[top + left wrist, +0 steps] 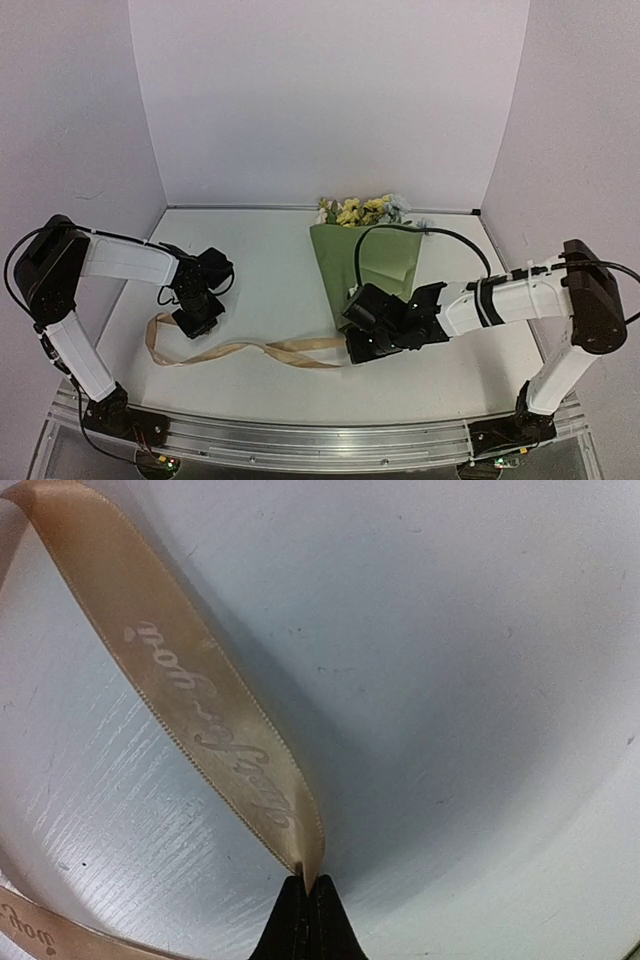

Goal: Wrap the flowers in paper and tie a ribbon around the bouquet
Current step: Pick up the ribbon at the center of the board, then adjust the ribbon at the center of the board, then place the ribbon at the center of the board, then pick up the folded bouquet from the center of the board, then place the folded bouquet on the ribbon.

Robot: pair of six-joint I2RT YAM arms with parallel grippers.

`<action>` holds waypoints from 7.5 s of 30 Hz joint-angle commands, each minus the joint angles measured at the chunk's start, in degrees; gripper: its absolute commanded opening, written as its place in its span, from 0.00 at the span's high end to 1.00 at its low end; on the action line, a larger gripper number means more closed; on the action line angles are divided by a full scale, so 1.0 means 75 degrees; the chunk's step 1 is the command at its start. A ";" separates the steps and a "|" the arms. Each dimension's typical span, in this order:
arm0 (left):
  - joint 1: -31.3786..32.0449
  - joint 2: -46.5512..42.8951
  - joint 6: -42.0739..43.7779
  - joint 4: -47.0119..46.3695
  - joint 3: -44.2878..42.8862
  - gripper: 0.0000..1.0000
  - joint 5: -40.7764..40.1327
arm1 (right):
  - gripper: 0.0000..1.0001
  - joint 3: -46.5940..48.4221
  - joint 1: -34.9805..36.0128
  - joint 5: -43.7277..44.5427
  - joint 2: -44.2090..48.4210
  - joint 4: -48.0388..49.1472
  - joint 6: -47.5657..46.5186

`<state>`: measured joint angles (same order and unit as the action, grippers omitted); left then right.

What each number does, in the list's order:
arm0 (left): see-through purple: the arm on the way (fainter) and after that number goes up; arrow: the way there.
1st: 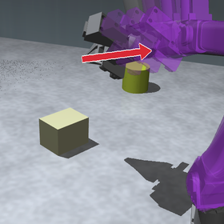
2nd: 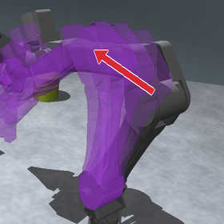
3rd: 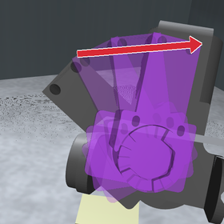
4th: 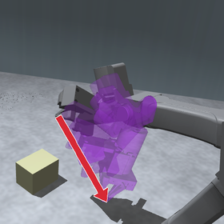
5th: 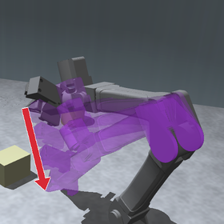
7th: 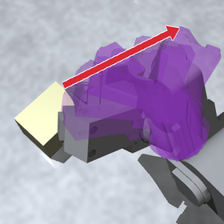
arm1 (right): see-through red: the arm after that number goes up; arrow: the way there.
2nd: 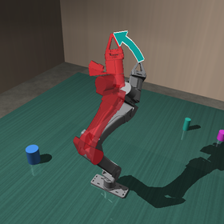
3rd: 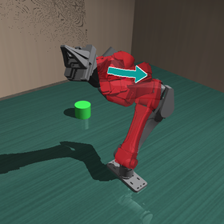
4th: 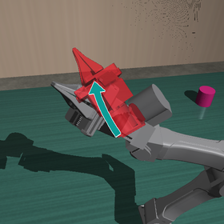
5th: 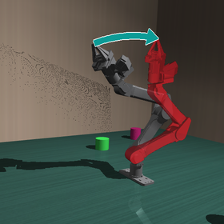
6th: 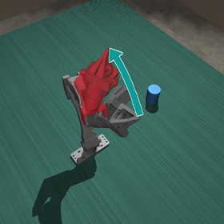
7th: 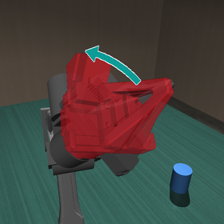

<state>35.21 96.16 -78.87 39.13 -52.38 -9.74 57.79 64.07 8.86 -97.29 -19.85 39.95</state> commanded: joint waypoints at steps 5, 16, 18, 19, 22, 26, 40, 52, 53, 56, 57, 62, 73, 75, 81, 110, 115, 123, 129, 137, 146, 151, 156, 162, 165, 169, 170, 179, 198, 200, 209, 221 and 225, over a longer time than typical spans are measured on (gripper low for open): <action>-0.0899 -0.1493 0.1285 0.0945 -0.1299 1.00 -0.1387 | 1.00 -0.0790 -0.0120 0.2579 0.2412 -0.0940 0.1411; -0.1879 -0.3577 0.1994 0.1112 -0.1208 1.00 -0.1958 | 1.00 -0.1372 -0.1690 0.4431 0.5162 -0.3129 0.2710; -0.1955 -0.3786 0.1928 0.0992 -0.0912 1.00 -0.1894 | 1.00 -0.1367 -0.1821 0.4735 0.5473 -0.3510 0.2917; -0.2003 -0.3889 0.1929 0.0909 -0.0774 1.00 -0.1838 | 1.00 -0.1319 -0.1855 0.4931 0.5617 -0.3699 0.3015; -0.2147 -0.4132 0.2010 0.0696 -0.0495 1.00 -0.1779 | 1.00 -0.0999 -0.1933 0.5402 0.5993 -0.4345 0.3180; -0.2240 -0.4256 0.2073 0.0441 -0.0364 1.00 -0.1635 | 1.00 -0.0564 -0.2113 0.5799 0.6367 -0.4722 0.3005; -0.2237 -0.4181 0.1855 -0.0184 0.1157 1.00 -0.1282 | 0.85 -0.2324 -0.3829 0.3263 0.4048 -0.2925 0.3532; -0.2339 -0.4124 0.1727 -0.0231 0.1685 1.00 -0.1448 | 0.50 -0.2666 -0.4683 0.2004 0.4163 -0.2171 0.3114; -0.2347 -0.4140 0.1722 -0.0202 0.1715 1.00 -0.1500 | 0.49 -0.2696 -0.4686 0.2035 0.4175 -0.2170 0.3078; -0.2443 -0.4196 0.1732 -0.0225 0.1833 1.00 -0.1547 | 0.45 -0.2824 -0.4967 0.2010 0.4042 -0.2149 0.2956; -0.2487 -0.4189 0.1745 -0.0235 0.1855 1.00 -0.1534 | 0.44 -0.2846 -0.5165 0.1924 0.3932 -0.2096 0.2906; -0.2787 -0.4006 0.1970 -0.0295 0.1857 1.00 -0.1460 | 0.43 -0.2740 -0.5937 0.1056 0.3495 -0.1494 0.2548; -0.3211 -0.3762 0.2305 -0.0677 0.1880 1.00 -0.1194 | 0.45 -0.2048 -0.5962 0.0770 0.2435 -0.1320 0.2808; -0.3243 -0.3747 0.2344 -0.0711 0.1886 1.00 -0.1176 | 0.45 -0.1992 -0.6018 0.0746 0.2202 -0.1259 0.2856; -0.3296 -0.3672 0.2413 -0.0777 0.1843 1.00 -0.1032 | 0.50 -0.1517 -0.6056 0.0644 0.1401 -0.1248 0.3003; -0.4507 -0.3886 0.3228 -0.1246 0.1923 1.00 -0.0107 | 0.68 -0.1058 -0.6154 0.0050 0.0352 -0.2111 0.4813; -0.4504 -0.3843 0.3207 -0.1333 0.1921 1.00 -0.0015 | 0.96 -0.1177 -0.6159 0.0197 0.0612 -0.2123 0.4956; -0.4507 -0.3723 0.3158 -0.1394 0.1947 1.00 0.0162 | 1.00 -0.1063 -0.6843 0.1095 0.2090 -0.2563 0.4840; -0.4504 -0.3656 0.3004 -0.1502 0.2096 1.00 0.0442 | 1.00 -0.1054 -0.7665 0.1035 0.2193 -0.2572 0.4562; -0.4500 -0.3666 0.2887 -0.1520 0.2218 1.00 0.0602 | 0.99 -0.0495 -0.8126 0.0827 0.1875 -0.2528 0.4023; -0.4495 -0.3785 0.2754 -0.1371 0.2345 0.99 0.0726 | 0.69 -0.0114 -0.8484 0.0758 0.1544 -0.2405 0.3458; -0.4492 -0.3881 0.2925 -0.1581 0.2262 0.58 0.0997 | 0.35 0.0071 -0.8473 -0.0035 0.1908 -0.1879 0.2425; -0.4485 -0.4171 0.3306 -0.1698 0.1873 0.31 0.1045 | 0.13 0.0427 -0.7738 -0.1401 0.1854 -0.1265 0.1066; -0.4123 -0.3871 0.3815 -0.1730 0.1074 0.15 0.1128 | 0.02 0.0440 -0.6492 -0.2638 0.1231 0.0003 0.0228; -0.3682 -0.3470 0.3910 -0.2063 0.0691 0.11 0.1663 | 0.02 0.0354 -0.6118 -0.2916 0.0877 0.0730 0.0141; -0.2835 -0.2543 0.3870 -0.2727 -0.0015 0.09 0.2450 | 0.02 0.0704 -0.5752 -0.3238 0.0237 0.1074 -0.0062; -0.2620 -0.2273 0.3847 -0.2904 -0.0187 0.09 0.2566 | 0.02 0.0800 -0.5691 -0.3266 0.0053 0.1073 -0.0092; -0.1297 0.0037 0.3871 -0.4097 -0.1766 0.09 0.3671 | 0.02 0.0775 -0.5619 -0.3480 -0.0760 0.1391 -0.0005; 0.0128 0.3837 0.2958 -0.6287 -0.3959 0.13 0.5545 | 0.45 0.0500 -0.5518 -0.3886 -0.1568 0.2292 0.0571; 0.0183 0.4042 0.2879 -0.6296 -0.4142 0.14 0.5609 | 0.57 0.0581 -0.5511 -0.3973 -0.1582 0.2267 0.0652; 0.0304 0.4695 0.2646 -0.5988 -0.4876 0.21 0.5659 | 0.90 0.0997 -0.5507 -0.4371 -0.1601 0.1933 0.1039; 0.0312 0.4476 0.2524 -0.5344 -0.5089 0.38 0.5664 | 1.00 0.1680 -0.5327 -0.4884 -0.1676 0.0842 0.1429; 0.0310 0.4247 0.2512 -0.4957 -0.5043 0.43 0.5697 | 1.00 0.1684 -0.5248 -0.4995 -0.1562 0.0682 0.1563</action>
<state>37.45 131.24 -60.03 -1.26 -88.16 32.38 68.48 23.69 -26.48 -109.60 -11.62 50.24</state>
